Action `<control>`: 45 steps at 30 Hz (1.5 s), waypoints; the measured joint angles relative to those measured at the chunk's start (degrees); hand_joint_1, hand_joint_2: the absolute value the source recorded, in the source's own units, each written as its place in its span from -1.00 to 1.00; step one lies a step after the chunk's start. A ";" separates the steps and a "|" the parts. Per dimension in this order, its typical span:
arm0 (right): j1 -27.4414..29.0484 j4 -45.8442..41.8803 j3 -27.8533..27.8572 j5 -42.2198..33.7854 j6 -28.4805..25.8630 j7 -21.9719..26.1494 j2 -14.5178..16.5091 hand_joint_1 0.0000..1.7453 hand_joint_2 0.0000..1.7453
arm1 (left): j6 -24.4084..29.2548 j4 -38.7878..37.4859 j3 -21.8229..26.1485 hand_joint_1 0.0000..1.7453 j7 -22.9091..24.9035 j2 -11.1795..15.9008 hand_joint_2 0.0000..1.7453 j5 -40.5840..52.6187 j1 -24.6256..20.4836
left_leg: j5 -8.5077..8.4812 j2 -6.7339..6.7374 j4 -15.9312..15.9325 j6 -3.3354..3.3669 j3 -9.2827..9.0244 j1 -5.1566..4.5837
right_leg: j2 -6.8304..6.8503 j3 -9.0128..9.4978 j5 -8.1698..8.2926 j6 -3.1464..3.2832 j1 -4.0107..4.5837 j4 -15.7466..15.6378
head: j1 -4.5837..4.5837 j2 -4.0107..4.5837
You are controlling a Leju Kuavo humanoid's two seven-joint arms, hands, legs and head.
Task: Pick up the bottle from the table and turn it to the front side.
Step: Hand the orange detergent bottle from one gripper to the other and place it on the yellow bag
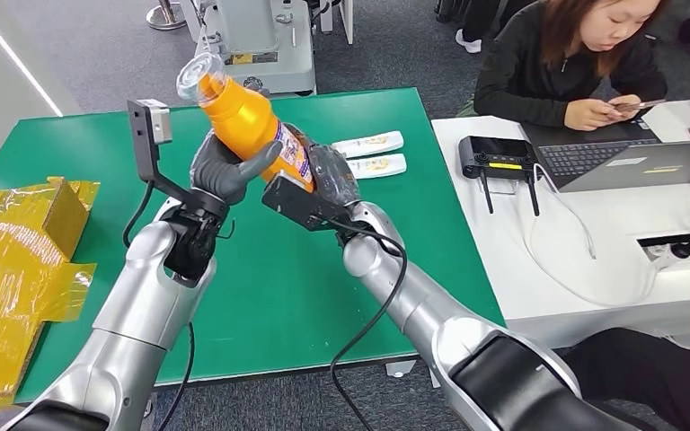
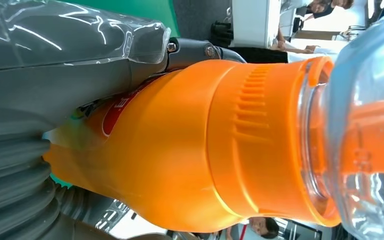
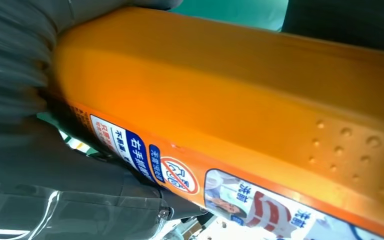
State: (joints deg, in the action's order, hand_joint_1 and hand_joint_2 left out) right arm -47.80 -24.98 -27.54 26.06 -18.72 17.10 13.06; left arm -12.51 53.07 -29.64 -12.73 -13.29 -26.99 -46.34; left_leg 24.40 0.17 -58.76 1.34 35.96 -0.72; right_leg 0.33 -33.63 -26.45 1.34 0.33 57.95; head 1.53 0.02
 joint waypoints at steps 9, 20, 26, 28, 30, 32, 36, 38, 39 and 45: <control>-0.46 1.83 -0.05 0.54 -0.29 0.60 0.14 1.00 1.00 | 1.84 -0.02 0.02 -0.95 -2.68 -0.32 1.00 0.65 0.32 | 0.00 0.02 0.00 0.00 0.00 0.00 | -0.02 -0.02 0.00 0.00 0.00 0.00 | 0.00 0.00; 2.55 2.10 0.04 1.25 -0.37 0.70 -0.54 1.00 1.00 | 2.26 -0.02 0.11 -0.63 -3.66 -0.22 1.00 0.54 0.18 | 0.00 0.02 0.00 0.00 0.01 0.00 | -0.02 -0.02 0.00 0.00 0.00 0.00 | 0.00 0.00; 3.47 1.91 0.04 1.57 -0.38 0.12 -0.67 1.00 1.00 | 2.90 0.01 0.11 0.88 -3.60 -0.11 1.00 0.25 0.14 | 0.00 0.02 0.00 0.00 0.00 0.00 | -0.02 -0.02 0.00 0.00 0.00 0.00 | 0.00 0.00; 3.61 1.68 0.04 1.69 -0.38 -0.01 -0.67 1.00 1.00 | 2.96 0.04 0.11 0.96 -3.43 -0.13 1.00 -0.05 0.13 | 0.00 0.02 0.00 0.00 0.00 0.00 | -0.02 -0.02 0.00 0.00 0.00 0.00 | 0.00 0.00; 3.71 1.48 0.04 1.90 -0.37 -0.10 -0.67 1.00 1.00 | 2.88 0.15 0.11 0.98 -3.02 -0.13 1.00 -0.63 0.13 | 0.00 0.02 0.00 0.00 0.00 0.00 | -0.03 -0.02 0.00 0.00 0.00 0.00 | 0.00 0.00; 3.82 1.25 0.05 2.10 -0.36 -0.17 -0.67 1.00 1.00 | 2.72 0.34 0.11 0.98 -2.33 -0.08 1.00 -1.44 0.14 | 0.00 0.02 0.00 0.00 0.00 0.00 | -0.02 -0.02 0.00 0.00 0.00 0.00 | 0.00 0.00; 4.05 0.67 0.09 2.22 -0.37 -0.09 -0.68 1.00 1.00 | 2.33 1.13 0.11 1.00 -0.68 0.09 1.00 -3.53 0.30 | 0.00 0.02 0.00 0.00 0.00 0.00 | -0.02 -0.02 0.00 0.00 0.00 0.00 | 0.01 0.00; 4.12 0.45 0.11 2.22 -0.40 0.13 -0.69 1.00 1.00 | 2.31 1.56 0.11 1.00 -0.22 0.19 1.00 -4.13 0.43 | 0.00 0.02 0.00 0.00 0.01 0.00 | -0.02 -0.02 0.00 0.00 0.00 0.00 | 0.01 0.00; 4.15 0.34 0.13 2.20 -0.43 0.26 -0.70 1.00 1.00 | 2.31 1.81 0.11 1.00 -0.10 0.26 1.00 -4.30 0.52 | 0.00 0.02 0.00 0.00 0.00 0.00 | -0.02 -0.02 0.00 0.00 0.00 0.00 | 0.01 0.00; 4.19 -0.57 0.33 0.93 -0.98 1.61 -0.71 1.00 1.00 | 2.34 3.08 0.11 1.00 -0.62 0.59 1.00 -3.80 0.76 | 0.00 0.01 0.00 0.00 0.01 0.00 | -0.02 -0.02 0.00 0.00 0.00 0.00 | -0.01 0.00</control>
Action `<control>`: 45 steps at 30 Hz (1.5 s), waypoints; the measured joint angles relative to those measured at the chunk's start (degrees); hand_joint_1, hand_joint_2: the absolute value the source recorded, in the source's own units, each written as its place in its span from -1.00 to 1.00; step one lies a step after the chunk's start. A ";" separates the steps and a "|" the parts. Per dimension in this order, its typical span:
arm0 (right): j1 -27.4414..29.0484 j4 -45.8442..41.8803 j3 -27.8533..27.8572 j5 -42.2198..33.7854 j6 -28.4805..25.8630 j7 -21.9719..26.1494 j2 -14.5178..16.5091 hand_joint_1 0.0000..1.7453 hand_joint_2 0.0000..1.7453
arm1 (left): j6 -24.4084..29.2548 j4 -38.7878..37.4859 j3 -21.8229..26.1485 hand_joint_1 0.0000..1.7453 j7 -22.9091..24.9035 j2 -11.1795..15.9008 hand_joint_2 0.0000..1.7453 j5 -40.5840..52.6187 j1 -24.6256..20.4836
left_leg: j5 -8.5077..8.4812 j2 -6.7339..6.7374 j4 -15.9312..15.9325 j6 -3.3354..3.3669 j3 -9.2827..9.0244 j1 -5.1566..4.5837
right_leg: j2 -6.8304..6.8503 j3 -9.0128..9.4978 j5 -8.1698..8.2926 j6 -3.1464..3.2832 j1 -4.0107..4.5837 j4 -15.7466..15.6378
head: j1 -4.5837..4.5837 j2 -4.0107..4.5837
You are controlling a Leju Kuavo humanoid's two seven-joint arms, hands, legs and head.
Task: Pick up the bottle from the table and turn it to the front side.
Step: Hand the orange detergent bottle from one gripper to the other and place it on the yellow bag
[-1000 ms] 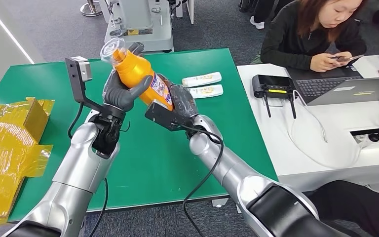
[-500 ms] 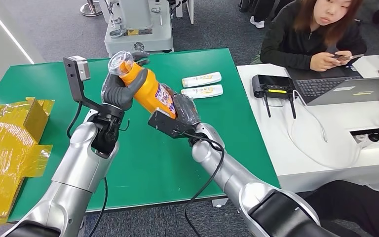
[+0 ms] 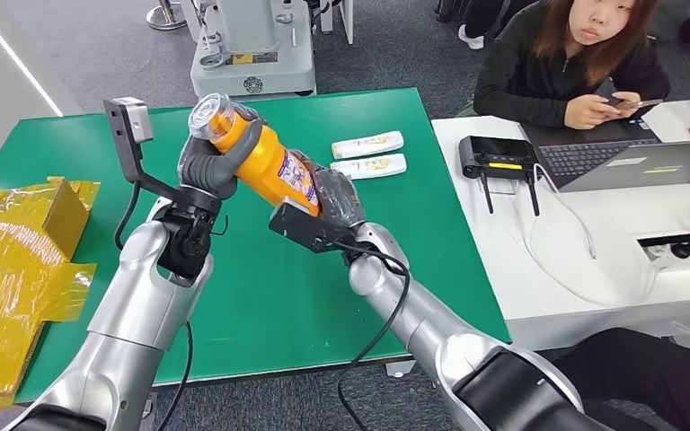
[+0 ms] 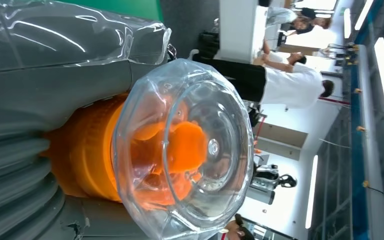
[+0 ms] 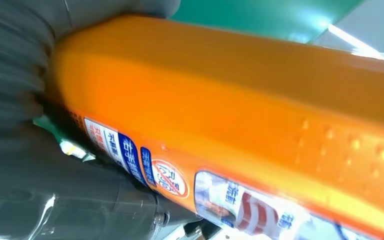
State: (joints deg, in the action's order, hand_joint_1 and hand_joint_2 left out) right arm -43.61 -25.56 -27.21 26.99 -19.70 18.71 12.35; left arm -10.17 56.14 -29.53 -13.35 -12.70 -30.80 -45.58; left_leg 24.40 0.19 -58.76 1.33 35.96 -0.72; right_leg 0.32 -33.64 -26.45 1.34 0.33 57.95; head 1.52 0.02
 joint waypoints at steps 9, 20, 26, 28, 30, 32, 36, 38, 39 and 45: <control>0.03 -1.40 1.04 -4.02 1.78 2.41 0.00 -1.00 1.00 | 0.69 0.59 -0.08 1.00 -1.66 -0.01 1.00 3.21 -0.17 | 0.00 0.00 0.00 0.00 0.00 0.00 | 0.00 0.00 0.00 0.00 0.00 0.00 | 0.01 0.00; 7.21 -14.14 1.96 -6.85 0.86 7.49 -1.43 -1.00 1.00 | 5.22 0.55 -0.12 1.00 -8.17 0.94 1.00 14.70 0.04 | 0.01 -0.02 0.00 0.00 0.01 0.00 | 0.01 0.00 -0.01 0.00 0.00 -0.01 | 0.01 0.00; 14.93 -27.07 1.86 -8.89 -0.19 8.52 -3.63 -1.00 1.00 | 4.44 0.52 -0.08 1.00 -10.49 1.87 1.00 15.46 0.74 | 0.01 -0.01 0.02 0.00 0.03 0.00 | 0.01 -0.02 -0.01 0.00 0.00 -0.02 | 0.01 0.00; 16.91 -30.66 1.73 -9.69 -0.11 8.73 -4.35 -1.00 1.00 | 4.95 0.47 -0.07 1.00 -10.92 2.14 1.00 16.36 0.72 | 0.01 -0.01 0.02 0.00 0.03 0.00 | 0.01 -0.02 -0.01 0.00 0.00 -0.02 | 0.01 0.00; 18.64 -33.82 1.50 -10.18 -0.05 8.81 -4.95 -1.00 1.00 | 5.68 0.27 -0.04 1.00 -11.39 2.40 1.00 17.77 0.63 | 0.01 -0.01 0.02 0.00 0.03 0.00 | 0.01 -0.01 -0.01 0.00 0.00 -0.02 | 0.01 0.00; 20.16 -36.72 1.27 -10.46 -0.09 8.80 -5.51 -1.00 1.00 | 6.41 -0.05 -0.01 1.00 -11.89 2.65 1.00 19.24 0.43 | 0.00 -0.01 0.02 0.00 0.03 0.00 | 0.01 -0.01 0.00 0.00 0.00 -0.02 | 0.01 0.00; 22.46 -41.16 1.06 -11.05 -0.33 8.73 -6.54 -1.00 1.00 | 7.90 -0.77 0.05 1.00 -12.93 3.11 1.00 22.66 -0.25 | 0.00 -0.01 0.02 0.00 0.03 0.00 | 0.01 -0.02 0.00 0.00 0.00 -0.02 | 0.01 0.00; 23.78 -43.33 1.05 -11.15 -0.44 8.79 -6.98 -1.00 1.00 | 9.72 -0.98 0.04 1.00 -13.74 3.48 1.00 26.72 -0.82 | 0.00 -0.01 0.01 0.00 0.03 0.00 | 0.00 -0.02 0.00 0.00 0.00 -0.01 | 0.01 0.00; 24.53 -44.55 1.05 -11.21 -0.46 8.84 -7.20 -1.00 1.00 | 11.09 -1.01 0.01 1.00 -14.18 3.81 1.00 29.76 -1.21 | 0.00 0.00 0.01 0.00 0.03 0.00 | -0.01 -0.02 0.00 0.00 0.00 -0.01 | 0.01 0.00; 28.68 -51.35 1.08 -11.21 -0.59 8.91 -8.38 -1.00 1.00 | 16.98 -0.98 -0.08 1.00 -13.95 7.56 1.00 45.51 -4.77 | 0.00 0.01 0.02 -0.01 0.03 0.02 | -0.04 -0.04 -0.01 0.00 0.01 0.00 | 0.01 0.00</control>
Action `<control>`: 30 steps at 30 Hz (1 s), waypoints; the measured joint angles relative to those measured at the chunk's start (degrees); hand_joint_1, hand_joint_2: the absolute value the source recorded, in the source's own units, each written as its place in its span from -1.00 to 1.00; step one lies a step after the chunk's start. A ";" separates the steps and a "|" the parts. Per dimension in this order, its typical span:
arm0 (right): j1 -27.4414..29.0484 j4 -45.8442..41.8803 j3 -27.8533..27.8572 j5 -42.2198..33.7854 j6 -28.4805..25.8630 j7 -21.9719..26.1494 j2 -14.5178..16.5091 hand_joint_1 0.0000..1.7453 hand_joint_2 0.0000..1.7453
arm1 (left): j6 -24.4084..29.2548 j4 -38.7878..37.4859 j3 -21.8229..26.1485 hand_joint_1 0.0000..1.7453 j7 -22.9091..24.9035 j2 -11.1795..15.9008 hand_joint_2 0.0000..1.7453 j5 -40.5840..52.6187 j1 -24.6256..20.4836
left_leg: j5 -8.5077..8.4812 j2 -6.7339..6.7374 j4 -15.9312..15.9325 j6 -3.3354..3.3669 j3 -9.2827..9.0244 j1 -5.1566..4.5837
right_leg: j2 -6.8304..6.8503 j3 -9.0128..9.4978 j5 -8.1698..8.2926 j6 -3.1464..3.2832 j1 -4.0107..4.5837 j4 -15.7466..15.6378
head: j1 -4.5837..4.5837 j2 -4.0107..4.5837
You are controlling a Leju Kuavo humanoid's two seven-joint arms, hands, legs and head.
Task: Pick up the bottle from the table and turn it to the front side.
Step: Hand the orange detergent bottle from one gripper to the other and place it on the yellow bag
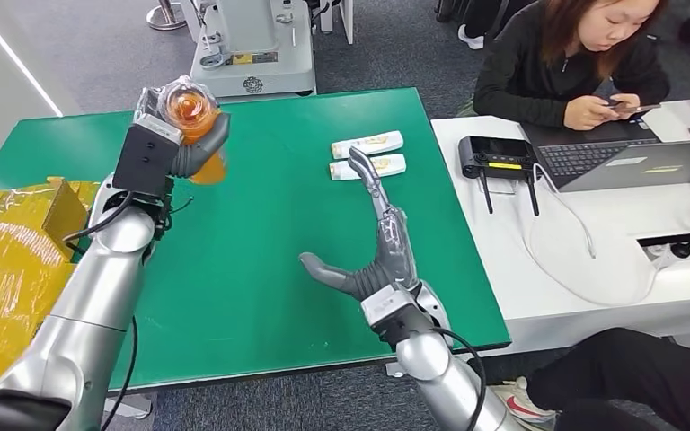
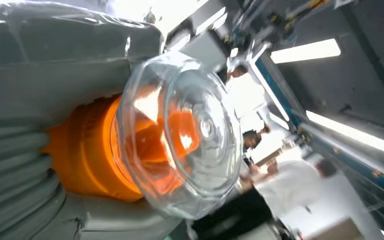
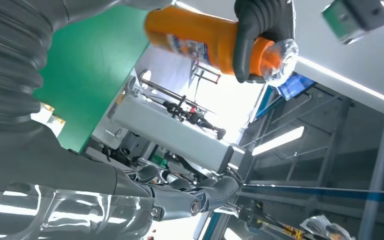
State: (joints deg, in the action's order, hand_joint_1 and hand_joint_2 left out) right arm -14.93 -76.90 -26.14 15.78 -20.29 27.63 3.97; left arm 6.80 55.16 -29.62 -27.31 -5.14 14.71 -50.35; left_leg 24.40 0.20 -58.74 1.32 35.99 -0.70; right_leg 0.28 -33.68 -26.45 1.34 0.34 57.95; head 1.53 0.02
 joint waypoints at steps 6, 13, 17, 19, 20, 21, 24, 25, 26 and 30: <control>3.04 -3.56 0.10 -0.07 -0.10 0.01 -1.33 -1.00 1.00 | 7.38 1.36 0.02 1.00 2.18 5.80 1.00 16.19 -2.07 | -0.01 0.11 0.02 -0.02 0.00 0.02 | -0.12 -0.01 0.01 0.01 0.02 0.04 | 0.01 0.00; 6.14 -5.67 0.38 -1.40 -1.63 0.58 -2.81 -1.00 1.00 | 13.67 3.58 0.12 1.00 4.32 15.82 1.00 34.68 -5.92 | -0.02 0.02 0.03 -0.03 0.00 0.07 | -0.03 -0.02 -0.01 0.03 0.05 0.04 | 0.01 0.00; 8.61 -8.05 1.42 -2.05 -2.12 0.48 -3.56 -1.00 1.00 | 15.19 3.63 0.01 1.00 5.12 20.61 1.00 40.68 -7.39 | -0.01 0.15 0.04 -0.04 -0.01 0.06 | -0.17 -0.03 -0.01 0.03 0.05 0.04 | 0.00 0.00; 9.59 -9.11 1.96 -2.15 -1.94 0.40 -3.86 -1.00 1.00 | 16.19 3.63 -0.10 1.00 5.77 22.52 1.00 42.68 -7.88 | -0.01 0.13 0.04 -0.04 0.00 0.06 | -0.15 -0.03 -0.01 0.03 0.04 0.03 | 0.01 0.00; 9.95 -9.54 2.21 -2.18 -1.78 0.39 -3.93 -1.00 1.00 | 16.53 3.63 -0.17 1.00 6.31 23.36 1.00 43.52 -8.00 | -0.01 0.12 0.04 -0.04 0.00 0.06 | -0.14 -0.01 -0.01 0.03 0.04 0.03 | 0.01 0.00; 10.27 -9.97 2.49 -2.25 -1.61 0.39 -3.97 -1.00 1.00 | 16.89 3.64 -0.26 1.00 7.01 24.32 1.00 44.46 -7.96 | -0.01 0.12 0.04 -0.04 0.00 0.06 | -0.14 0.00 -0.01 0.03 0.04 0.03 | 0.02 0.00; 11.27 -11.61 3.66 -2.67 -1.01 0.15 -4.02 -1.00 1.00 | 18.37 4.08 -0.45 1.00 8.19 28.31 1.00 46.40 -6.58 | 0.00 0.28 0.05 -0.06 -0.03 0.05 | -0.32 -0.01 0.02 0.06 0.04 0.04 | 0.01 0.00; 11.64 -12.16 4.09 -2.84 -0.82 0.04 -4.07 -1.00 1.00 | 18.71 4.32 -0.45 1.00 8.19 29.70 1.00 46.44 -5.79 | 0.00 0.32 0.05 -0.06 -0.04 0.05 | -0.36 -0.02 0.02 0.08 0.04 0.03 | 0.00 0.00; 11.99 -12.63 4.51 -2.95 -0.67 -0.02 -4.15 -1.00 1.00 | 18.86 4.56 -0.43 1.00 8.13 30.96 1.00 46.27 -4.92 | 0.00 0.33 0.05 -0.06 -0.04 0.06 | -0.37 -0.03 0.02 0.09 0.04 0.03 | 0.00 0.00; 13.29 -14.11 5.92 -3.28 -0.44 -0.02 -4.63 -1.00 1.00 | 18.87 5.10 0.02 1.00 7.60 35.14 1.00 45.52 -0.94 | 0.00 0.28 0.06 -0.07 -0.03 0.09 | -0.32 -0.05 -0.01 0.11 0.07 0.03 | 0.00 0.00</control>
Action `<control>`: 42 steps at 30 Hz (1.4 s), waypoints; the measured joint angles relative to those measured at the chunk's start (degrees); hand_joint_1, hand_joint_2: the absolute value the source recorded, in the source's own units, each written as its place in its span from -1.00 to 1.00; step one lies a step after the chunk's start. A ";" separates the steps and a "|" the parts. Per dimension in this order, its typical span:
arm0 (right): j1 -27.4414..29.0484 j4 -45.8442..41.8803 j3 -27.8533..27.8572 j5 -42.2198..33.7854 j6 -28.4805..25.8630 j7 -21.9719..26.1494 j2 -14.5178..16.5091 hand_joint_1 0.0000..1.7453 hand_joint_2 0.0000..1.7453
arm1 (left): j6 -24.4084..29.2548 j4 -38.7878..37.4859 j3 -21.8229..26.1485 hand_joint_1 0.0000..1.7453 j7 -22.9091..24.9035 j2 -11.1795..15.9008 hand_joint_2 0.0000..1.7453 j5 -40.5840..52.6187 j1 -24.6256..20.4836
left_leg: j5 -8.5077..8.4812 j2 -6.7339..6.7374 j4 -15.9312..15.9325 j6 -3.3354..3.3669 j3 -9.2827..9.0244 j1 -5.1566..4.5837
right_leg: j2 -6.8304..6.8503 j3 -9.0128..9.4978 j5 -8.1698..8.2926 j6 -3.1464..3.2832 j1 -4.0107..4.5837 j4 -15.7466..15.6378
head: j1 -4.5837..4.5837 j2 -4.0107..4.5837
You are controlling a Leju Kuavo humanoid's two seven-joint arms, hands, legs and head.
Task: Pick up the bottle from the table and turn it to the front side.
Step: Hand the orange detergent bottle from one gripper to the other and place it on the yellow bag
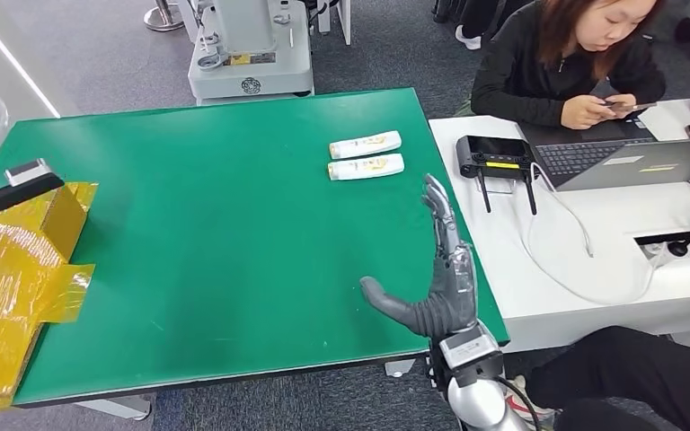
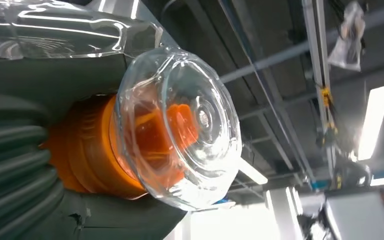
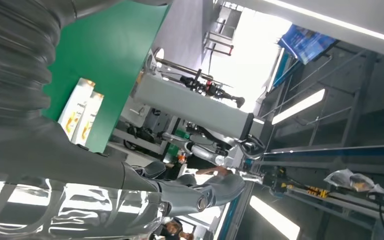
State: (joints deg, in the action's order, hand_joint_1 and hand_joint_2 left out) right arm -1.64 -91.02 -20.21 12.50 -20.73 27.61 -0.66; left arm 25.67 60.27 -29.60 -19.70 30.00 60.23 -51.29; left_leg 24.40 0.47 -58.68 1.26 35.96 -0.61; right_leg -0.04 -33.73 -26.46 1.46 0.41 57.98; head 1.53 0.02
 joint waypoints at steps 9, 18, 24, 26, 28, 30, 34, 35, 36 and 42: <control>2.37 -2.04 1.38 -1.71 -0.21 0.28 -0.79 -1.00 1.00 | 2.60 1.84 5.58 1.00 1.09 4.52 1.00 3.48 12.12 | 0.06 0.06 0.02 -0.09 -0.01 0.01 | -0.05 -0.02 -0.02 0.01 0.00 -0.03 | 0.03 0.00; 2.85 -3.95 1.60 -0.35 0.92 -1.25 -0.85 -1.00 1.00 | 1.55 2.08 13.50 1.00 0.41 6.02 1.00 3.99 21.43 | 0.07 0.15 0.03 -0.09 -0.01 0.01 | -0.13 -0.02 -0.02 0.03 0.00 -0.03 | 0.02 0.00; 3.19 -4.42 2.25 0.45 2.10 -1.64 -0.85 -1.00 1.00 | 0.34 -0.58 18.12 1.00 -1.96 6.01 1.00 2.45 24.15 | 0.06 0.02 0.03 -0.10 0.01 0.04 | 0.00 -0.02 -0.05 0.04 0.02 -0.04 | 0.02 0.00; 3.17 -4.43 2.28 0.51 2.62 -1.68 -0.85 -1.00 1.00 | -0.03 -1.31 18.71 1.00 -1.71 5.75 1.00 2.36 24.43 | 0.05 0.01 0.03 -0.11 0.01 0.04 | 0.00 0.01 -0.04 0.04 0.03 -0.03 | 0.03 0.00; 3.09 -4.35 2.28 0.55 3.34 -1.75 -0.85 -1.00 1.00 | -0.50 -1.81 19.21 1.00 -1.14 5.51 1.00 2.38 25.09 | 0.05 0.03 0.03 -0.12 0.01 0.04 | -0.01 0.02 -0.03 0.06 0.03 -0.03 | 0.03 0.00; 2.91 -4.13 2.27 0.55 3.77 -1.80 -0.84 -1.00 1.00 | -0.68 -2.13 19.89 1.00 -0.81 5.31 1.00 2.19 26.39 | 0.04 0.07 0.03 -0.13 0.01 0.04 | -0.04 0.01 -0.01 0.08 0.02 -0.03 | 0.03 0.00; 2.10 -3.48 2.19 0.49 4.20 -2.13 -0.84 -1.00 1.00 | -1.44 -1.85 21.84 1.00 -1.89 4.30 1.00 2.02 30.21 | 0.05 0.05 0.02 -0.13 0.00 0.02 | -0.02 -0.02 -0.03 0.07 0.01 -0.05 | 0.03 0.00; 1.87 -3.39 2.15 0.48 4.36 -2.28 -0.84 -1.00 1.00 | -2.01 -1.49 22.21 1.00 -2.19 3.83 1.00 2.18 31.21 | 0.05 0.02 0.02 -0.12 0.01 0.03 | 0.00 -0.02 -0.04 0.06 0.01 -0.06 | 0.03 0.00; 1.66 -3.34 2.11 0.48 4.55 -2.41 -0.84 -1.00 1.00 | -2.70 -1.06 22.44 1.00 -2.38 3.35 1.00 2.40 32.09 | 0.05 -0.02 0.02 -0.12 0.01 0.03 | 0.03 -0.02 -0.04 0.05 0.01 -0.06 | 0.03 0.00; 0.72 -2.89 1.46 0.50 4.95 -2.97 -0.84 -1.00 1.00 | -6.85 0.10 22.27 1.00 -2.62 0.11 1.00 5.26 33.77 | 0.03 -0.05 0.02 -0.13 0.01 0.03 | 0.07 0.00 -0.03 0.05 0.01 -0.07 | 0.03 0.00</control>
State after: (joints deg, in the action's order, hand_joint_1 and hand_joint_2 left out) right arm -0.93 -93.91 -18.75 13.01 -15.78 24.64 -1.50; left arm 18.82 60.37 -7.33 -22.32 30.11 65.49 -17.51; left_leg 24.43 0.42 -58.66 1.12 35.97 -0.58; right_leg 0.03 -33.73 -26.49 1.51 0.42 57.92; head 1.56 0.02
